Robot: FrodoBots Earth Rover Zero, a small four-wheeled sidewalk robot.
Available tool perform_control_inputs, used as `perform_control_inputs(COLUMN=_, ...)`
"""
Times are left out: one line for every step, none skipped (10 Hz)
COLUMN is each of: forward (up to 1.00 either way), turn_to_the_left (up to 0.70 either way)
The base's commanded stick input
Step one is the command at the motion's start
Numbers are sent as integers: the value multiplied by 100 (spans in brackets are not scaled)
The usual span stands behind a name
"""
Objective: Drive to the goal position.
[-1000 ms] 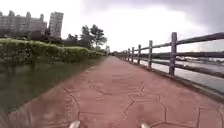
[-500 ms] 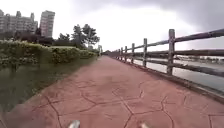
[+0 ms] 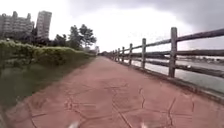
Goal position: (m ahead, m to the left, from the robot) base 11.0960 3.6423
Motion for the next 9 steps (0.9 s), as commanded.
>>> perform_control_inputs(forward=70, turn_to_the_left=0)
perform_control_inputs(forward=70, turn_to_the_left=0)
perform_control_inputs(forward=70, turn_to_the_left=0)
perform_control_inputs(forward=70, turn_to_the_left=0)
perform_control_inputs(forward=70, turn_to_the_left=0)
perform_control_inputs(forward=70, turn_to_the_left=0)
perform_control_inputs(forward=70, turn_to_the_left=0)
perform_control_inputs(forward=70, turn_to_the_left=0)
perform_control_inputs(forward=70, turn_to_the_left=0)
